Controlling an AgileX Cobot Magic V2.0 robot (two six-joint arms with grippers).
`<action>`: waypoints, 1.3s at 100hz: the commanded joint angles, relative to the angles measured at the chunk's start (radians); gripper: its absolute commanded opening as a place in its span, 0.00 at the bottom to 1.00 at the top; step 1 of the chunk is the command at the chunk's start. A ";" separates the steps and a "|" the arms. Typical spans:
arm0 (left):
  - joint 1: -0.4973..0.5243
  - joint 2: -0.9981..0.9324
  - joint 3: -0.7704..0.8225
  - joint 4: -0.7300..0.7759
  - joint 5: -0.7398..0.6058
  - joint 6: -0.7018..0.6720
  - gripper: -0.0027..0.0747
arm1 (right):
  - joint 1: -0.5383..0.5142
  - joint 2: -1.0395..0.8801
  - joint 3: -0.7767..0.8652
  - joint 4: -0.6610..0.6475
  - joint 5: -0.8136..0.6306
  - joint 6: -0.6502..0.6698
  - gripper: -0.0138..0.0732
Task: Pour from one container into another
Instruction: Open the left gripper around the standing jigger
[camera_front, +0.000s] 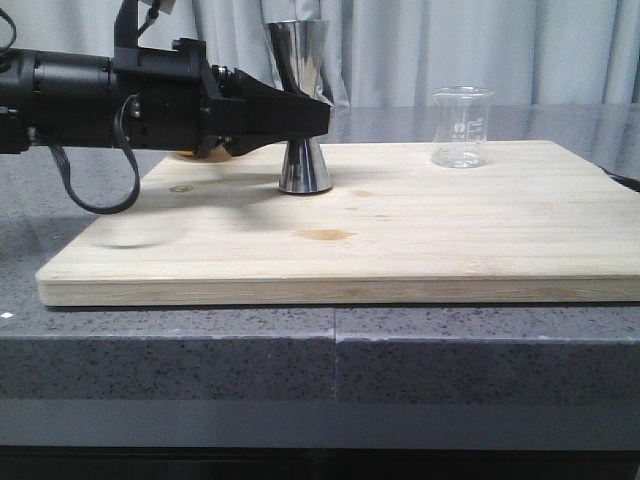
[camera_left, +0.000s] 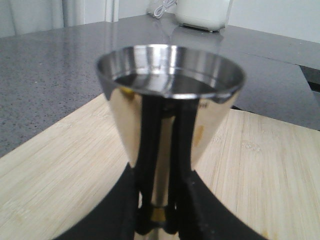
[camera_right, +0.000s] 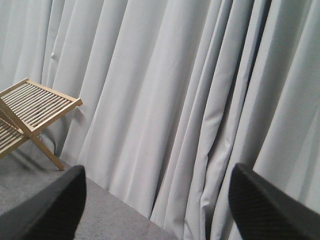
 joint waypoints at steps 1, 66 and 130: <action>-0.001 -0.051 -0.028 -0.043 -0.058 0.001 0.01 | -0.005 -0.023 -0.028 0.040 -0.036 0.004 0.77; -0.001 -0.051 -0.028 -0.004 -0.073 0.001 0.13 | -0.005 -0.023 -0.028 0.040 -0.036 0.004 0.77; 0.001 -0.051 -0.028 -0.004 -0.112 0.001 0.54 | -0.005 -0.023 -0.028 0.040 -0.036 0.004 0.77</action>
